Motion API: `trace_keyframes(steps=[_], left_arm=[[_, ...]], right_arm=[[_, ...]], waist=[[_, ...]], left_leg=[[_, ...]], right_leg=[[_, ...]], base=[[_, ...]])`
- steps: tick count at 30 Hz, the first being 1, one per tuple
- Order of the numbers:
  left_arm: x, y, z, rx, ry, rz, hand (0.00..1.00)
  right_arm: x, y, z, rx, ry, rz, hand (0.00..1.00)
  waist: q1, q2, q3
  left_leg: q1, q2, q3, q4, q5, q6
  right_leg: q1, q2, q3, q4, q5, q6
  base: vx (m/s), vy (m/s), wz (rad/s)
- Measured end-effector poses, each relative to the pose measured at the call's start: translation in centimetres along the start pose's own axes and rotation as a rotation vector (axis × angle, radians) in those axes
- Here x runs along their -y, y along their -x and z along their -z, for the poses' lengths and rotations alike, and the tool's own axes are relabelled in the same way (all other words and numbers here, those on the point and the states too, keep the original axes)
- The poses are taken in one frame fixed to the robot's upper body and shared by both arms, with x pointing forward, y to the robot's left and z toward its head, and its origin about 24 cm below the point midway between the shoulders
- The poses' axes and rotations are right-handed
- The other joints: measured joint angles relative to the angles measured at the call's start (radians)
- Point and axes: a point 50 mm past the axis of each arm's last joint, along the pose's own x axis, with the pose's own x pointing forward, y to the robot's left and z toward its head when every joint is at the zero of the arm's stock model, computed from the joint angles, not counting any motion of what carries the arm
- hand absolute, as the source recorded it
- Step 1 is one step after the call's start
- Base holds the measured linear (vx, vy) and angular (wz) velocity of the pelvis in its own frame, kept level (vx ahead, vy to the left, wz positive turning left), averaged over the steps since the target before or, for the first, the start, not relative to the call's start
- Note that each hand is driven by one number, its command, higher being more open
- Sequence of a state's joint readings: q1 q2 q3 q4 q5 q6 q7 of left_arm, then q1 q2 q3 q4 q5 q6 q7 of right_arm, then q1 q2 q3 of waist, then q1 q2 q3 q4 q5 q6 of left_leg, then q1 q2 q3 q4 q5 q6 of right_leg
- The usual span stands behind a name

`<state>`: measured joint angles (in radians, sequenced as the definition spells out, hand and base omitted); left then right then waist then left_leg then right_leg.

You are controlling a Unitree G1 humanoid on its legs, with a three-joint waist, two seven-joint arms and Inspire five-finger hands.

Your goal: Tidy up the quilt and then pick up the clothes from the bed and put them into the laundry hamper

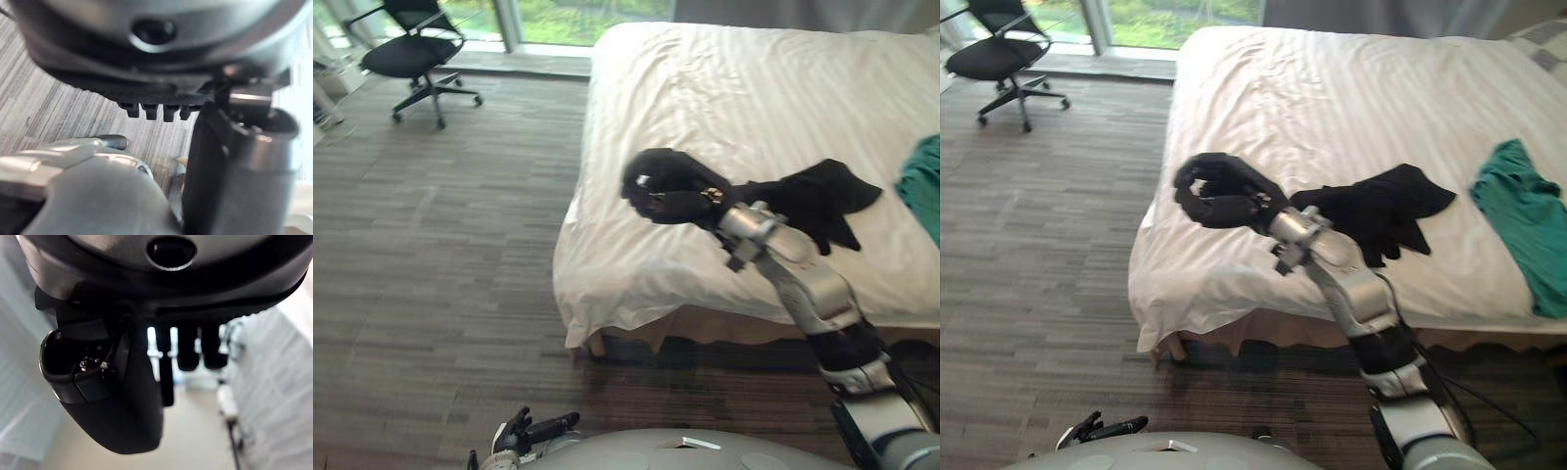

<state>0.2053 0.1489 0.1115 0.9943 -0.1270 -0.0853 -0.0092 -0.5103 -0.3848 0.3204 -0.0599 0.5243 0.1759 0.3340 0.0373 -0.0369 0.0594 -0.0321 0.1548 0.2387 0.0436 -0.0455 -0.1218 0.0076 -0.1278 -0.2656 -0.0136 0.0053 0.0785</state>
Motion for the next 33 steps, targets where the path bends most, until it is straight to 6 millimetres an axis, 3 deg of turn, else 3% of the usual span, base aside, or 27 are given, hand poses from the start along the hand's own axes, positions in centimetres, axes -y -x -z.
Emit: trace_keyframes(steps=[2,3,5,7,10,14,18,20,22,26,29,30,31,32,33], left_arm=[[0.7,-0.9,-3.8,0.104,-0.015,0.033,1.0],[0.9,-1.1,-4.9,0.135,-0.024,0.042,1.0],[1.8,-1.4,-9.2,0.262,-0.035,0.069,1.0],[2.4,-1.4,-11.4,0.331,-0.039,0.085,1.0],[3.7,-0.9,-14.3,0.425,-0.05,0.111,1.0],[6.4,0.1,-18.5,0.553,-0.029,0.16,1.0],[9.0,1.3,-22.1,0.645,0.002,0.222,1.0],[10.0,2.0,-23.3,0.686,0.029,0.242,1.0],[11.3,2.6,-24.5,0.711,0.072,0.27,1.0],[12.7,3.0,-25.6,0.697,0.151,0.286,1.0],[13.9,3.2,-26.2,0.667,0.215,0.285,1.0],[14.1,3.2,-26.3,0.657,0.224,0.285,1.0],[14.3,3.1,-26.4,0.628,0.247,0.285,1.0],[14.7,3.1,-26.3,0.613,0.259,0.29,1.0],[14.6,3.0,-26.2,0.604,0.269,0.285,1.0]], right_arm=[[-0.1,-2.7,-2.2,0.083,0.0,0.035,0.0],[0.0,-3.3,-2.9,0.106,0.007,0.047,0.0],[0.5,-5.0,-4.7,0.171,0.023,0.113,0.0],[0.8,-5.7,-5.3,0.201,0.02,0.159,0.0],[0.8,-5.7,-6.7,0.313,-0.026,0.208,0.0],[0.0,-4.6,-10.4,0.524,-0.062,0.222,0.0],[-1.0,-4.4,-12.0,0.625,-0.11,0.188,0.0],[-0.7,-4.6,-11.2,0.597,-0.13,0.212,0.0],[0.4,-5.2,-8.9,0.521,-0.188,0.273,0.0],[-0.4,-7.6,-5.5,0.413,-0.277,0.228,0.0],[-0.4,-8.8,-0.7,0.231,-0.32,0.244,0.0],[-0.2,-8.8,0.5,0.192,-0.349,0.267,0.0],[0.8,-7.8,3.8,0.098,-0.435,0.346,0.0],[1.3,-6.6,5.6,0.073,-0.461,0.365,0.0],[1.4,-5.8,6.3,0.074,-0.47,0.366,0.0]], waist=[[0.023,-0.008,0.081],[0.026,-0.01,0.107],[0.051,-0.018,0.208],[0.069,-0.022,0.262],[0.096,-0.012,0.337],[0.099,0.009,0.409],[0.093,0.033,0.447],[0.089,0.038,0.457],[0.081,0.044,0.462],[0.07,0.045,0.463],[0.062,0.045,0.463],[0.059,0.045,0.463],[0.048,0.045,0.463],[0.041,0.045,0.463],[0.035,0.045,0.463]], left_leg=[[-0.101,-0.004,-0.055,0.022,0.027,0.006],[-0.127,-0.005,-0.072,0.023,0.038,0.007],[-0.199,-0.006,-0.124,0.022,0.076,0.007],[-0.241,-0.007,-0.153,0.023,0.093,0.007],[-0.306,-0.007,-0.179,0.025,0.117,0.012],[-0.444,-0.028,-0.206,0.078,0.126,0.017],[-0.552,-0.038,-0.208,0.099,0.144,0.02],[-0.59,-0.038,-0.201,0.099,0.153,0.021],[-0.631,-0.036,-0.194,0.099,0.164,0.02],[-0.652,-0.023,-0.159,0.101,0.168,0.018],[-0.654,-0.021,-0.136,0.101,0.17,0.018],[-0.654,-0.021,-0.133,0.101,0.17,0.018],[-0.654,-0.024,-0.124,0.101,0.17,0.018],[-0.653,-0.026,-0.118,0.101,0.169,0.018],[-0.651,-0.026,-0.111,0.101,0.169,0.019]], right_leg=[[-0.07,-0.007,-0.045,0.03,-0.004,-0.005],[-0.09,-0.008,-0.059,0.038,-0.004,-0.005],[-0.141,-0.008,-0.098,0.063,-0.005,-0.007],[-0.173,-0.009,-0.122,0.082,-0.008,-0.012],[-0.257,-0.024,-0.137,0.165,-0.025,-0.031],[-0.414,-0.081,-0.159,0.323,-0.093,-0.027],[-0.544,-0.106,-0.155,0.397,-0.113,-0.029],[-0.598,-0.114,-0.144,0.423,-0.117,-0.033],[-0.654,-0.116,-0.135,0.443,-0.117,-0.034],[-0.705,-0.115,-0.095,0.457,-0.115,-0.037],[-0.723,-0.112,-0.071,0.455,-0.106,-0.039],[-0.723,-0.112,-0.068,0.451,-0.102,-0.038],[-0.723,-0.112,-0.06,0.443,-0.093,-0.035],[-0.722,-0.113,-0.056,0.436,-0.086,-0.034],[-0.72,-0.114,-0.052,0.43,-0.08,-0.035]], base=[[-0.15,-0.005,0.64],[-0.17,-0.002,0.62],[-0.17,-0.007,0.58],[-0.11,-0.002,0.44],[-0.08,0.038,0.25],[-0.08,0.021,0.25],[-0.09,-0.012,0.02],[-0.08,-0.032,-0.07],[-0.06,-0.046,-0.08],[-0.04,-0.053,-0.22],[-0.03,-0.042,-0.18],[0.0,-0.021,-0.1],[0.01,-0.013,-0.09],[0.02,0.001,-0.1],[0.03,0.011,-0.15]])
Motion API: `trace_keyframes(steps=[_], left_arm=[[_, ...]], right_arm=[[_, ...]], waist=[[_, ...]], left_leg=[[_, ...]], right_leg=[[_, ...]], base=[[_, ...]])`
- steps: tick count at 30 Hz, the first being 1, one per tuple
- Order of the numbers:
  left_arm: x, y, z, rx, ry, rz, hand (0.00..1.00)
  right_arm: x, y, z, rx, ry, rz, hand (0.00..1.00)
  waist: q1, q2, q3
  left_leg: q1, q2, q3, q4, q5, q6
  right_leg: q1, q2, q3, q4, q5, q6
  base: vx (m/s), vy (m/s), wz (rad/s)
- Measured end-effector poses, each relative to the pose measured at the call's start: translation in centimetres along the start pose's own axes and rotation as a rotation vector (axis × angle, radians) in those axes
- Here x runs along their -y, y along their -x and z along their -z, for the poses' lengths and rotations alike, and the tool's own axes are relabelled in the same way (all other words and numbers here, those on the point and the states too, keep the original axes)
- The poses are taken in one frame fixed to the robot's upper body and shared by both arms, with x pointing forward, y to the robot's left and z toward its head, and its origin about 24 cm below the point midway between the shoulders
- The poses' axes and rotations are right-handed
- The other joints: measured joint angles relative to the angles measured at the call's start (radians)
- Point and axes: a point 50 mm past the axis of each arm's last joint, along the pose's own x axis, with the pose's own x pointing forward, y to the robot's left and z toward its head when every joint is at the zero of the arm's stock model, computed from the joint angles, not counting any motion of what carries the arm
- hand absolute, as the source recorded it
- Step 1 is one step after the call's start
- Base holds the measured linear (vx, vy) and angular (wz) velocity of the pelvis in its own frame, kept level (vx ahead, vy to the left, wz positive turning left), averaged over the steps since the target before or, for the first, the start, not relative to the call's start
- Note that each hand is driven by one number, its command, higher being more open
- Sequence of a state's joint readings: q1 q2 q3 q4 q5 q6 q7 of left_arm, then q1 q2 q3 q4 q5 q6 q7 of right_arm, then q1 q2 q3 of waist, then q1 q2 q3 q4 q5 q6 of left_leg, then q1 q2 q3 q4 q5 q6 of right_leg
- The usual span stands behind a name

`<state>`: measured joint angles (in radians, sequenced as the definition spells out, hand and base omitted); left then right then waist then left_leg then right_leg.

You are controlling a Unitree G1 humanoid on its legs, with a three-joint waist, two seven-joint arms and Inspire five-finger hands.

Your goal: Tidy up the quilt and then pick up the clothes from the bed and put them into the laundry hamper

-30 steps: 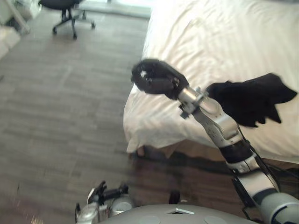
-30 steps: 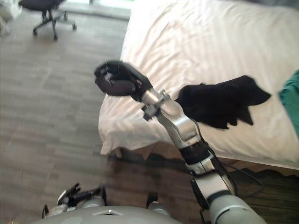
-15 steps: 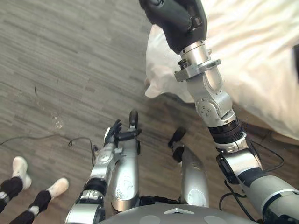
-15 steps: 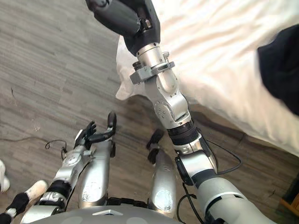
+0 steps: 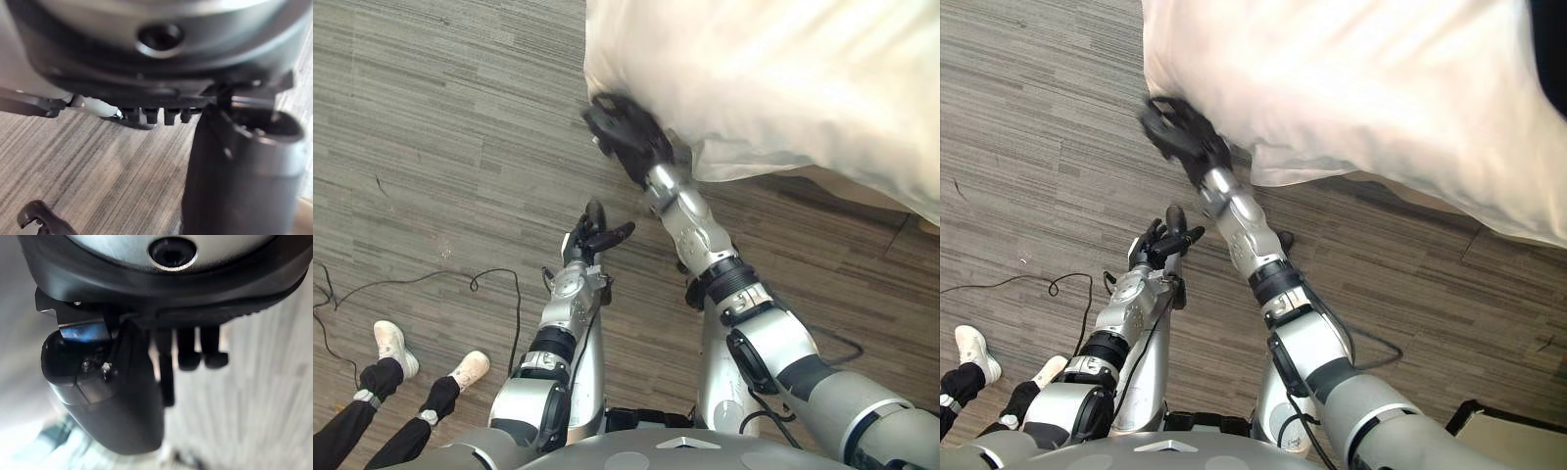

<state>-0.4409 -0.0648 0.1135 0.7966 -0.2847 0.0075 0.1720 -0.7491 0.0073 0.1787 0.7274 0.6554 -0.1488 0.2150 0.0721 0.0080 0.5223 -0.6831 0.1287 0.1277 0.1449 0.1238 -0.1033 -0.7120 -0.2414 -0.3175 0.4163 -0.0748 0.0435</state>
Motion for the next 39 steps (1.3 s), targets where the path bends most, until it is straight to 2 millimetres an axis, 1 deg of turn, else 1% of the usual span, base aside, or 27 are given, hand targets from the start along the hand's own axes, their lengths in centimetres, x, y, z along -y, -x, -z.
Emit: trace_keyframes(steps=[2,3,4,5,6,7,8,9,10,11,13,14,15,18,20,24,25,27,29,30,32,33,34,35,36,37,39], left_arm=[[-0.5,0.0,0.6,-0.047,0.037,-0.029,1.0],[-0.6,0.0,0.9,-0.059,0.038,-0.037,1.0],[-1.0,0.2,1.4,-0.081,0.046,-0.056,1.0],[-1.2,0.4,1.8,-0.097,0.05,-0.07,1.0],[-1.3,0.5,2.1,-0.106,0.043,-0.072,1.0],[-1.3,0.7,2.4,-0.115,0.014,-0.063,1.0],[-1.0,0.9,2.7,-0.124,-0.019,-0.046,1.0],[-0.9,1.1,3.0,-0.133,-0.037,-0.038,1.0],[-0.9,1.5,4.0,-0.164,-0.068,-0.031,1.0],[-1.0,1.8,4.7,-0.189,-0.083,-0.03,1.0],[-1.7,3.5,8.2,-0.297,-0.135,-0.031,1.0],[-2.1,4.2,9.4,-0.339,-0.15,-0.033,1.0],[-2.9,5.4,11.3,-0.403,-0.162,-0.043,1.0],[-4.1,6.5,13.0,-0.466,-0.19,-0.052,1.0],[-5.5,7.0,13.7,-0.498,-0.245,-0.047,1.0],[-7.3,6.8,13.2,-0.502,-0.324,-0.032,1.0],[-7.1,6.1,12.3,-0.477,-0.332,-0.011,1.0],[-6.8,5.3,11.4,-0.45,-0.344,0.011,1.0],[-5.2,3.4,8.7,-0.36,-0.372,0.062,1.0],[-4.7,3.1,8.0,-0.332,-0.378,0.077,1.0],[-3.6,2.1,5.8,-0.229,-0.383,0.105,1.0],[-3.3,1.8,5.3,-0.211,-0.383,0.105,1.0],[-2.8,1.4,4.4,-0.179,-0.379,0.1,1.0],[-2.7,1.2,3.9,-0.164,-0.372,0.095,1.0],[-2.4,1.0,3.2,-0.141,-0.355,0.086,1.0],[-2.3,0.9,3.1,-0.133,-0.324,0.061,1.0],[-2.0,1.0,3.2,-0.134,-0.288,0.037,1.0]], right_arm=[[3.5,3.2,2.7,-0.049,-0.084,0.12,0.0],[4.3,4.2,3.3,-0.06,-0.09,0.137,0.0],[5.2,6.1,4.4,-0.072,-0.088,0.126,0.0],[5.3,8.3,5.5,-0.079,-0.087,0.094,0.0],[5.0,9.2,5.8,-0.073,-0.086,0.065,0.0],[3.7,10.5,5.9,-0.051,-0.082,-0.032,0.0],[1.7,11.2,5.3,-0.006,-0.075,-0.162,0.0],[0.5,11.3,4.8,0.021,-0.075,-0.235,0.0],[-2.2,11.3,3.6,0.083,-0.078,-0.408,0.0],[-3.7,11.3,3.0,0.114,-0.087,-0.494,0.0],[-8.5,11.8,0.5,0.259,-0.182,-0.789,0.0],[-9.7,12.1,-0.7,0.329,-0.216,-0.871,0.0],[-10.8,12.7,-2.4,0.427,-0.284,-0.962,0.0],[-11.0,13.0,-4.3,0.529,-0.335,-1.006,0.0],[-10.4,12.5,-5.5,0.569,-0.383,-0.946,0.0],[-9.8,10.4,-6.2,0.523,-0.391,-0.787,0.0],[-9.8,9.3,-7.0,0.516,-0.392,-0.726,0.0],[-9.8,8.3,-8.0,0.525,-0.383,-0.668,0.0],[-9.3,6.9,-10.1,0.559,-0.336,-0.582,0.0],[-9.0,6.6,-10.6,0.569,-0.319,-0.554,0.0],[-7.5,5.5,-11.6,0.601,-0.293,-0.423,0.0],[-7.0,5.2,-11.7,0.609,-0.28,-0.384,0.0],[-5.7,4.7,-12.0,0.61,-0.259,-0.3,0.0],[-5.0,4.4,-12.0,0.605,-0.252,-0.258,0.0],[-3.6,4.2,-12.2,0.606,-0.233,-0.186,0.0],[-3.8,4.5,-12.6,0.642,-0.199,-0.224,0.0],[-4.0,4.5,-12.4,0.647,-0.217,-0.239,0.0]], waist=[[-0.024,0.0,0.0],[-0.027,0.0,0.0],[-0.039,0.0,0.0],[-0.055,-0.001,-0.001],[-0.062,0.001,-0.002],[-0.073,0.001,-0.004],[-0.079,0.001,-0.005],[-0.079,0.0,-0.005],[-0.079,0.0,-0.016],[-0.08,-0.001,-0.038],[-0.077,0.002,-0.153],[-0.077,0.001,-0.176],[-0.078,-0.003,-0.232],[-0.077,-0.002,-0.268],[-0.077,-0.001,-0.286],[-0.075,0.0,-0.287],[-0.072,0.003,-0.285],[-0.067,0.007,-0.279],[-0.049,0.027,-0.203],[-0.046,0.034,-0.182],[-0.043,0.047,-0.138],[-0.043,0.051,-0.123],[-0.045,0.055,-0.085],[-0.044,0.054,-0.064],[-0.045,0.055,-0.035],[-0.05,0.053,-0.024],[-0.051,0.052,-0.024]], left_leg=[[0.036,-0.003,0.039,0.0,-0.006,0.008],[0.053,-0.003,0.053,0.0,-0.009,0.011],[0.093,-0.003,0.072,-0.001,-0.019,0.015],[0.14,-0.002,0.09,-0.008,-0.024,0.018],[0.163,0.001,0.097,-0.013,-0.028,0.019],[0.203,0.005,0.109,-0.022,-0.033,0.015],[0.243,0.005,0.118,-0.036,-0.034,0.014],[0.267,0.006,0.125,-0.046,-0.033,0.014],[0.315,0.009,0.14,-0.069,-0.033,0.012],[0.325,0.01,0.146,-0.079,-0.033,0.012],[0.356,0.017,0.165,-0.117,-0.029,0.007],[0.383,0.019,0.167,-0.121,-0.028,0.003],[0.403,0.019,0.173,-0.12,-0.033,0.001],[0.45,0.019,0.176,-0.123,-0.036,0.0],[0.48,0.017,0.176,-0.124,-0.04,0.001],[0.465,0.016,0.164,-0.12,-0.04,0.001],[0.413,0.015,0.15,-0.1,-0.036,0.007],[0.345,0.01,0.14,-0.094,-0.022,0.014],[0.272,0.005,0.123,-0.098,0.008,0.019],[0.253,0.003,0.121,-0.098,0.015,0.02],[0.155,0.002,0.117,-0.121,0.046,0.026],[0.141,0.003,0.118,-0.133,0.06,0.028],[0.126,0.005,0.119,-0.158,0.087,0.026],[0.126,0.006,0.122,-0.169,0.098,0.027],[0.114,0.008,0.127,-0.173,0.112,0.032],[0.102,0.013,0.138,-0.173,0.113,0.032],[0.107,0.016,0.153,-0.171,0.113,0.032]], right_leg=[[0.021,0.0,0.034,-0.019,0.018,0.005],[0.033,0.001,0.045,-0.025,0.021,0.008],[0.065,0.002,0.061,-0.033,0.024,0.012],[0.103,0.006,0.073,-0.047,0.027,0.016],[0.124,0.01,0.078,-0.056,0.028,0.019],[0.159,0.019,0.083,-0.07,0.03,0.022],[0.189,0.025,0.09,-0.075,0.03,0.022],[0.205,0.029,0.094,-0.08,0.03,0.023],[0.238,0.038,0.103,-0.09,0.03,0.023],[0.241,0.041,0.104,-0.091,0.029,0.022],[0.262,0.054,0.106,-0.121,0.029,0.023],[0.287,0.056,0.104,-0.124,0.027,0.022],[0.31,0.055,0.103,-0.129,0.022,0.024],[0.373,0.055,0.1,-0.158,0.022,0.026],[0.412,0.056,0.097,-0.177,0.026,0.031],[0.405,0.058,0.089,-0.178,0.037,0.037],[0.362,0.051,0.078,-0.164,0.041,0.036],[0.294,0.05,0.075,-0.146,0.05,0.032],[0.217,0.039,0.073,-0.122,0.066,0.033],[0.194,0.034,0.073,-0.115,0.067,0.033],[0.086,0.035,0.074,-0.109,0.088,0.025],[0.067,0.037,0.075,-0.112,0.093,0.023],[0.046,0.045,0.075,-0.121,0.112,0.017],[0.04,0.048,0.077,-0.123,0.115,0.017],[0.026,0.051,0.078,-0.123,0.122,0.01],[0.008,0.056,0.085,-0.124,0.126,0.005],[0.006,0.062,0.102,-0.125,0.127,0.004]], base=[[0.04,0.015,-0.32],[0.04,0.011,-0.43],[0.04,0.007,-0.41],[0.04,0.003,-0.4],[0.03,-0.004,-0.37],[0.01,-0.005,-0.32],[0.01,-0.006,-0.3],[0.0,-0.012,-0.3],[0.0,-0.015,-0.25],[0.01,-0.027,-0.23],[0.09,-0.031,-0.16],[0.18,-0.029,-0.09],[0.15,-0.018,0.0],[0.13,0.001,0.05],[0.06,0.021,0.02],[-0.06,0.018,0.06],[-0.17,0.016,0.2],[-0.18,0.006,0.19],[-0.17,0.02,0.19],[-0.19,0.022,0.16],[-0.16,0.005,0.03],[-0.1,-0.01,-0.06],[-0.07,-0.013,-0.06],[-0.06,-0.027,-0.06],[-0.01,-0.051,-0.13],[0.01,-0.055,-0.14],[0.04,-0.049,-0.2]])
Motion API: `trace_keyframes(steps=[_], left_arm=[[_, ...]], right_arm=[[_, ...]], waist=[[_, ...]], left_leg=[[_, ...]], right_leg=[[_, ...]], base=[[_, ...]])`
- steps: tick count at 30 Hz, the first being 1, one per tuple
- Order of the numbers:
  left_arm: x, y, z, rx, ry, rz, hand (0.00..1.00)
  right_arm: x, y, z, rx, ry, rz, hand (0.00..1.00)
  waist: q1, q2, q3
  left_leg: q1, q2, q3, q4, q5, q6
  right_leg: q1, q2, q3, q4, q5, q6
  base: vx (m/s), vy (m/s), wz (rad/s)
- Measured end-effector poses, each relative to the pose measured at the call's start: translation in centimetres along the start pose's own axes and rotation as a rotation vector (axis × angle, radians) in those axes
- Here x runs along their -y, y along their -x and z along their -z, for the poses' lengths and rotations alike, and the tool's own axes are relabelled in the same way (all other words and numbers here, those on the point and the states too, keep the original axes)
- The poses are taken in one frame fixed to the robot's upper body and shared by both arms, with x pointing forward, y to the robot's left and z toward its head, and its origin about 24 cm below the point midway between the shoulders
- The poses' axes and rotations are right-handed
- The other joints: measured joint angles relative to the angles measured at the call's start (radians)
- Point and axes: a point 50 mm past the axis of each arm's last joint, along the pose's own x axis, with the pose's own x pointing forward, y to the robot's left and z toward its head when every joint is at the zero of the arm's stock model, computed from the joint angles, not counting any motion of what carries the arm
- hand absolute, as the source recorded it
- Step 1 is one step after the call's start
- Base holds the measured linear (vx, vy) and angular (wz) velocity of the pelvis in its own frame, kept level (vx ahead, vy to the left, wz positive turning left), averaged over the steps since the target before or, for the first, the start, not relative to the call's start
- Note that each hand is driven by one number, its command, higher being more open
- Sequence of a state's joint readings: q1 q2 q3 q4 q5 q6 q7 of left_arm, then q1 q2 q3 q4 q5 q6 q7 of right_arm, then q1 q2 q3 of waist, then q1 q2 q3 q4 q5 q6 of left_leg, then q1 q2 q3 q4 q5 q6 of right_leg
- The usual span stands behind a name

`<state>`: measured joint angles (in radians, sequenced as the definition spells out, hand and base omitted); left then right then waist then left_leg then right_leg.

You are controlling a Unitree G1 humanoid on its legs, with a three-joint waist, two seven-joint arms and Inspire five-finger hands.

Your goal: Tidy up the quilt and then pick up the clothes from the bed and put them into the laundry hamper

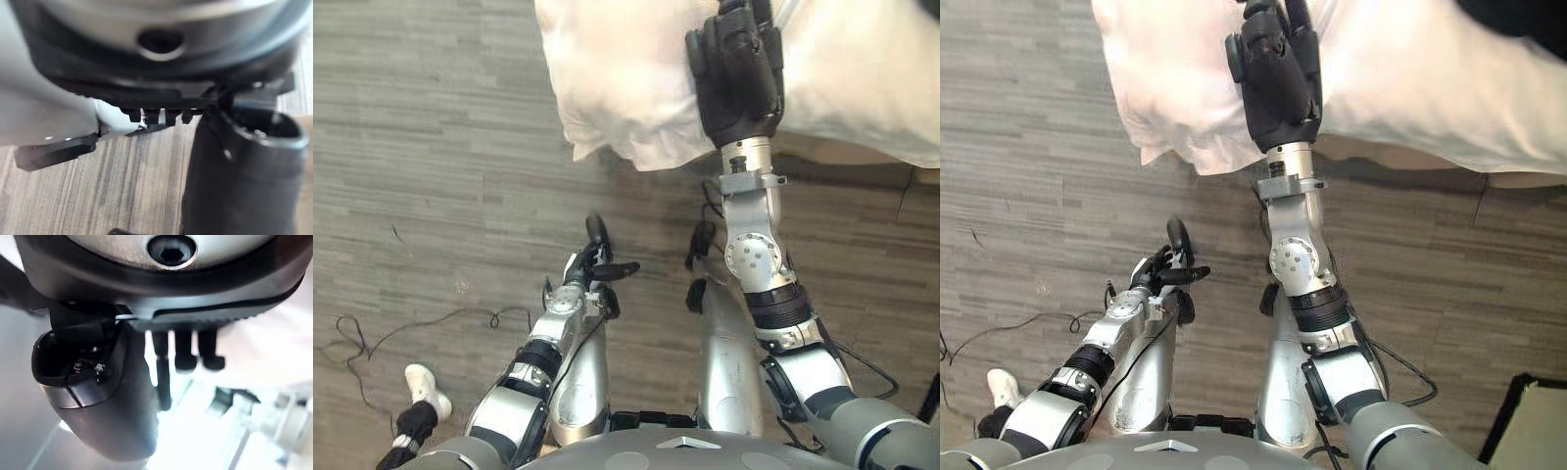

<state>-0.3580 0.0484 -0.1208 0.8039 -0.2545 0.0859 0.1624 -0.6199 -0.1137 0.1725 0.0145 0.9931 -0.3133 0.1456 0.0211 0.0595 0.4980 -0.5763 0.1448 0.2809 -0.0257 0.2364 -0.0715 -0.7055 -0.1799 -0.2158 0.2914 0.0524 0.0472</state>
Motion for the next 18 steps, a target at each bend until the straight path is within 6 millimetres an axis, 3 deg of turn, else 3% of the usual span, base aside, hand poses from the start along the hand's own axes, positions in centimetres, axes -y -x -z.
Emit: trace_keyframes(steps=[3,6,7,8,9,11,12,13,14,15,17,18], left_arm=[[0.4,0.0,-0.4,0.012,0.068,-0.045,1.0],[0.2,0.0,-0.6,0.015,0.101,-0.07,1.0],[-0.1,0.0,-0.6,0.009,0.113,-0.083,1.0],[-0.3,-0.1,-0.6,0.004,0.117,-0.089,1.0],[-0.4,-0.1,-0.6,-0.001,0.117,-0.092,1.0],[-1.2,-0.1,-0.1,-0.023,0.131,-0.105,1.0],[-1.6,-0.1,0.1,-0.032,0.133,-0.114,1.0],[-2.3,-0.2,0.6,-0.057,0.135,-0.131,1.0],[-3.0,-0.1,1.6,-0.09,0.139,-0.143,1.0],[-3.3,0.1,2.4,-0.114,0.141,-0.146,1.0],[-4.5,1.0,5.1,-0.19,0.16,-0.163,1.0],[-4.8,1.2,5.5,-0.2,0.173,-0.168,1.0]], right_arm=[[2.1,1.7,0.3,0.013,-0.041,0.049,0.0],[5.6,6.0,-0.6,0.089,-0.1,0.211,0.0],[8.2,9.3,-1.1,0.116,-0.107,0.357,0.0],[11.0,13.8,-1.9,0.135,-0.101,0.552,0.0],[12.2,16.4,-2.5,0.145,-0.092,0.655,0.0],[14.3,26.2,-5.5,0.2,-0.033,0.992,0.0],[14.3,28.1,-6.3,0.209,-0.02,1.051,0.0],[13.9,31.4,-7.8,0.216,0.013,1.132,1.0],[13.2,34.2,-9.1,0.212,0.049,1.185,1.0],[12.7,35.7,-9.6,0.196,0.065,1.216,1.0],[10.6,40.4,-10.2,0.064,0.106,1.33,1.0],[10.2,41.2,-10.1,0.028,0.106,1.348,1.0]], waist=[[0.0,-0.004,-0.001],[-0.02,-0.022,-0.003],[-0.033,-0.044,-0.005],[-0.043,-0.061,-0.011],[-0.053,-0.065,-0.013],[-0.09,-0.07,-0.016],[-0.103,-0.071,-0.017],[-0.126,-0.072,-0.018],[-0.141,-0.074,-0.035],[-0.145,-0.073,-0.076],[-0.16,-0.079,-0.206],[-0.16,-0.08,-0.226]], left_leg=[[0.035,0.007,0.025,0.006,-0.014,-0.007],[0.066,0.016,0.053,0.022,-0.034,-0.006],[0.085,0.02,0.072,0.039,-0.056,-0.006],[0.103,0.022,0.094,0.053,-0.075,-0.008],[0.112,0.022,0.101,0.06,-0.083,-0.007],[0.174,0.021,0.15,0.064,-0.111,-0.011],[0.193,0.024,0.163,0.067,-0.12,-0.016],[0.241,0.035,0.19,0.075,-0.138,-0.024],[0.288,0.048,0.217,0.078,-0.159,-0.036],[0.29,0.058,0.231,0.079,-0.169,-0.044],[0.353,0.09,0.269,0.06,-0.182,-0.056],[0.381,0.097,0.277,0.051,-0.183,-0.064]], right_leg=[[0.035,0.02,0.022,-0.031,0.012,-0.004],[0.079,0.036,0.046,-0.08,0.03,0.0],[0.098,0.041,0.065,-0.095,0.035,0.003],[0.114,0.045,0.086,-0.106,0.035,0.006],[0.122,0.044,0.094,-0.106,0.035,0.006],[0.156,0.049,0.135,-0.109,0.038,0.011],[0.169,0.052,0.143,-0.112,0.038,0.012],[0.21,0.062,0.158,-0.124,0.04,0.014],[0.253,0.079,0.176,-0.142,0.037,0.014],[0.253,0.087,0.186,-0.15,0.031,0.015],[0.305,0.124,0.203,-0.192,0.03,0.008],[0.323,0.133,0.207,-0.193,0.028,0.003]], base=[[0.03,-0.046,-0.24],[0.02,-0.033,-0.31],[0.04,-0.031,-0.43],[0.04,-0.023,-0.44],[0.07,-0.022,-0.43],[0.09,-0.019,-0.52],[0.11,-0.032,-0.66],[0.13,-0.05,-0.69],[0.11,-0.062,-0.72],[0.1,-0.088,-0.67],[0.16,-0.11,-0.55],[0.18,-0.084,-0.41]])
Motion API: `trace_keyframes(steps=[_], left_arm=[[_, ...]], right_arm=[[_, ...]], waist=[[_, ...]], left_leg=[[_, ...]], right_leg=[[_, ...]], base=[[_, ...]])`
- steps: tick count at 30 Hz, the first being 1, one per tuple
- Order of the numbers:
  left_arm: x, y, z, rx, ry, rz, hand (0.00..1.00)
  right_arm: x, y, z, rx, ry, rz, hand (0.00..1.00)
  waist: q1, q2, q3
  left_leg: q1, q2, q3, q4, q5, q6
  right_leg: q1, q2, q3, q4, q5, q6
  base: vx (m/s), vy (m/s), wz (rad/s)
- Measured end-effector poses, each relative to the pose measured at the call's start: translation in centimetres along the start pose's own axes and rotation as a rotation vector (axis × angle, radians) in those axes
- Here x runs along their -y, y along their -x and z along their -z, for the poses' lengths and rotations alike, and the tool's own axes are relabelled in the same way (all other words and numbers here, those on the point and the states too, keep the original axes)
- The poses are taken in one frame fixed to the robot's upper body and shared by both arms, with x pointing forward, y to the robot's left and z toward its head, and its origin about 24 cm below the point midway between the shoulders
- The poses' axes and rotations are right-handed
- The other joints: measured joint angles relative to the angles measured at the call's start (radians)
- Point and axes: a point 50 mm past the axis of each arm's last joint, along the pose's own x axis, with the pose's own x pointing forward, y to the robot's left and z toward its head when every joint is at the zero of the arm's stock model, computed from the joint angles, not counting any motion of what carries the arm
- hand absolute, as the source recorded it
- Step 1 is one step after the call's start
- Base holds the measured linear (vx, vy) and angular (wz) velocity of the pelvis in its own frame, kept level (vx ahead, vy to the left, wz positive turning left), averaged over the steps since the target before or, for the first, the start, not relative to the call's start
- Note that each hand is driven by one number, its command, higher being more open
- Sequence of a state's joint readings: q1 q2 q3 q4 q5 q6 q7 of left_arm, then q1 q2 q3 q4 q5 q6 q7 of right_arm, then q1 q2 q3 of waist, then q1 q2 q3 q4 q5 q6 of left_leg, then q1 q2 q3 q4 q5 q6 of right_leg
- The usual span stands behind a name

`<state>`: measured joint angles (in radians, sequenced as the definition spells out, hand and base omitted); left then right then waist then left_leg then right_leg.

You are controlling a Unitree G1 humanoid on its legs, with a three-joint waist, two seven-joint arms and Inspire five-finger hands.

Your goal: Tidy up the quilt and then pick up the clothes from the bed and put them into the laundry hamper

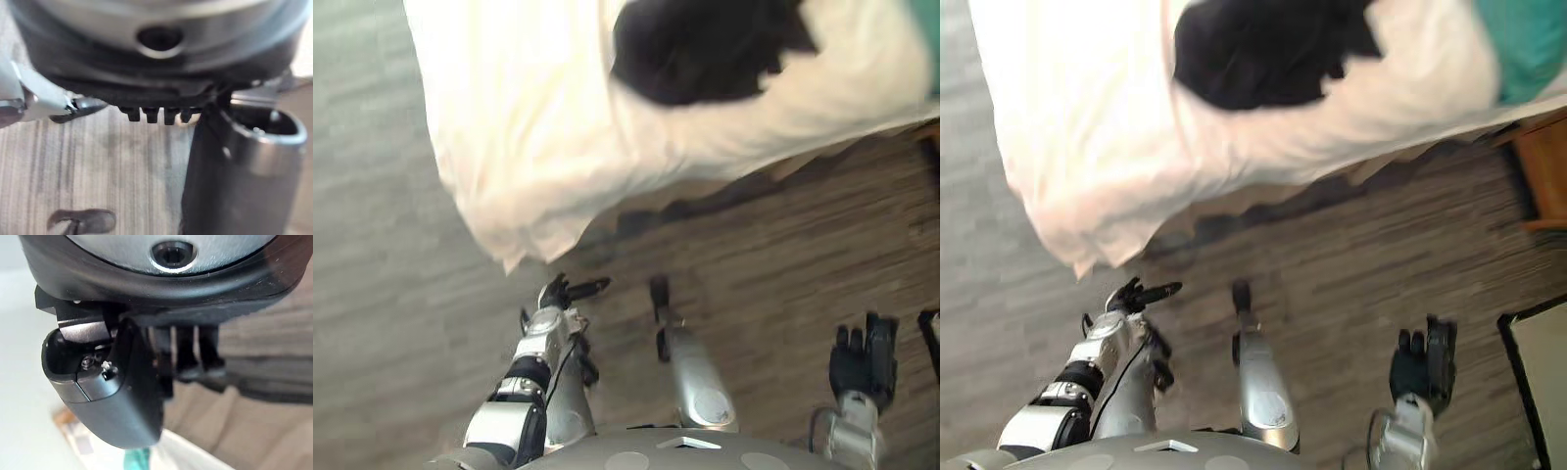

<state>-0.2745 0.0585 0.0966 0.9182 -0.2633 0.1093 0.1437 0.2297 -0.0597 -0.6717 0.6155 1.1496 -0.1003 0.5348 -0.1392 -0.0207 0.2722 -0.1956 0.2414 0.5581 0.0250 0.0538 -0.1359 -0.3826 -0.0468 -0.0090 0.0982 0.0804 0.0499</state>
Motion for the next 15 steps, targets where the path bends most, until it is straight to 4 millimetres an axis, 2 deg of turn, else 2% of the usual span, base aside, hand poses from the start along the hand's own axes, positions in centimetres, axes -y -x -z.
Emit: trace_keyframes(steps=[1,2,4,5,6,7,8,10,11,12,13,14,15], left_arm=[[-0.3,0.2,0.8,-0.021,0.014,0.005,1.0],[-0.4,0.2,1.3,-0.031,0.02,0.009,1.0],[-0.9,0.6,2.7,-0.062,0.009,0.027,1.0],[-1.5,1.1,4.2,-0.093,-0.02,0.025,1.0],[-1.8,1.3,4.8,-0.107,-0.036,0.026,1.0],[-2.4,1.7,6.2,-0.137,-0.064,0.02,1.0],[-3.1,2.2,7.4,-0.164,-0.078,0.012,1.0],[-4.1,3.3,9.7,-0.211,-0.095,-0.006,1.0],[-4.5,4.5,12.0,-0.265,-0.096,-0.013,1.0],[-4.5,5.0,13.0,-0.293,-0.09,-0.012,1.0],[-4.4,5.5,13.9,-0.316,-0.089,-0.005,1.0],[-4.5,5.5,13.9,-0.313,-0.099,-0.001,1.0],[-4.7,5.5,13.8,-0.312,-0.114,-0.006,1.0]], right_arm=[[1.1,1.0,0.4,-0.057,0.042,0.03,1.0],[1.4,1.4,0.7,-0.089,0.066,0.037,1.0],[1.7,2.2,2.7,-0.234,0.182,0.017,1.0],[1.6,2.7,4.5,-0.372,0.363,-0.026,1.0],[1.4,3.0,5.2,-0.427,0.449,-0.052,1.0],[1.2,3.5,6.7,-0.524,0.571,-0.101,1.0],[1.1,3.9,7.8,-0.584,0.645,-0.132,1.0],[0.7,4.5,9.4,-0.673,0.752,-0.19,1.0],[0.8,4.7,9.7,-0.704,0.801,-0.205,1.0],[0.9,4.7,9.7,-0.717,0.817,-0.205,1.0],[1.1,4.7,9.5,-0.718,0.827,-0.19,1.0],[1.1,4.7,9.6,-0.719,0.834,-0.184,1.0],[1.2,4.9,9.6,-0.722,0.838,-0.176,1.0]], waist=[[0.0,-0.001,-0.038],[0.0,-0.003,-0.056],[-0.001,-0.002,-0.098],[-0.001,0.001,-0.133],[0.0,0.004,-0.141],[0.002,0.004,-0.149],[0.009,0.002,-0.16],[0.052,0.006,-0.174],[0.069,0.031,-0.188],[0.071,0.049,-0.201],[0.068,0.075,-0.215],[0.067,0.055,-0.216],[0.067,0.048,-0.222]], left_leg=[[0.052,0.007,0.02,-0.017,0.008,-0.015],[0.077,0.009,0.028,-0.026,0.006,-0.019],[0.156,0.014,0.066,-0.033,-0.003,-0.032],[0.205,0.014,0.089,-0.026,-0.021,-0.037],[0.226,0.015,0.093,-0.016,-0.033,-0.041],[0.255,0.02,0.079,0.033,-0.069,-0.031],[0.258,0.027,0.027,0.096,-0.109,-0.001],[0.251,0.029,-0.128,0.233,-0.209,0.084],[0.259,0.027,-0.235,0.272,-0.284,0.086],[0.267,0.026,-0.27,0.271,-0.317,0.088],[0.289,0.022,-0.293,0.241,-0.398,0.073],[0.303,-0.01,-0.277,0.23,-0.411,0.038],[0.306,-0.02,-0.261,0.224,-0.408,0.043]], right_leg=[[0.035,0.012,0.006,0.001,-0.008,-0.009],[0.05,0.018,0.012,0.002,-0.012,-0.01],[0.106,0.03,0.034,0.003,-0.024,-0.011],[0.137,0.038,0.065,0.006,-0.032,-0.011],[0.151,0.043,0.082,0.006,-0.034,-0.011],[0.184,0.055,0.122,0.007,-0.038,-0.011],[0.197,0.06,0.159,0.009,-0.04,-0.013],[0.204,0.082,0.269,0.019,-0.043,-0.013],[0.202,0.111,0.34,0.016,-0.042,-0.007],[0.197,0.128,0.364,0.016,-0.041,-0.007],[0.181,0.158,0.394,0.016,-0.036,0.001],[0.175,0.15,0.422,0.002,-0.029,0.006],[0.176,0.141,0.427,-0.02,-0.028,-0.001]], base=[[0.13,-0.052,-0.28],[0.11,-0.014,-0.33],[0.13,0.029,-0.42],[0.09,0.062,-0.51],[0.06,0.066,-0.67],[0.02,0.051,-0.68],[0.0,0.055,-1.02],[-0.06,0.124,-1.58],[-0.11,0.213,-1.68],[-0.15,0.286,-1.6],[-0.14,0.219,-1.3],[-0.15,0.226,-1.23],[-0.14,0.197,-1.23]])
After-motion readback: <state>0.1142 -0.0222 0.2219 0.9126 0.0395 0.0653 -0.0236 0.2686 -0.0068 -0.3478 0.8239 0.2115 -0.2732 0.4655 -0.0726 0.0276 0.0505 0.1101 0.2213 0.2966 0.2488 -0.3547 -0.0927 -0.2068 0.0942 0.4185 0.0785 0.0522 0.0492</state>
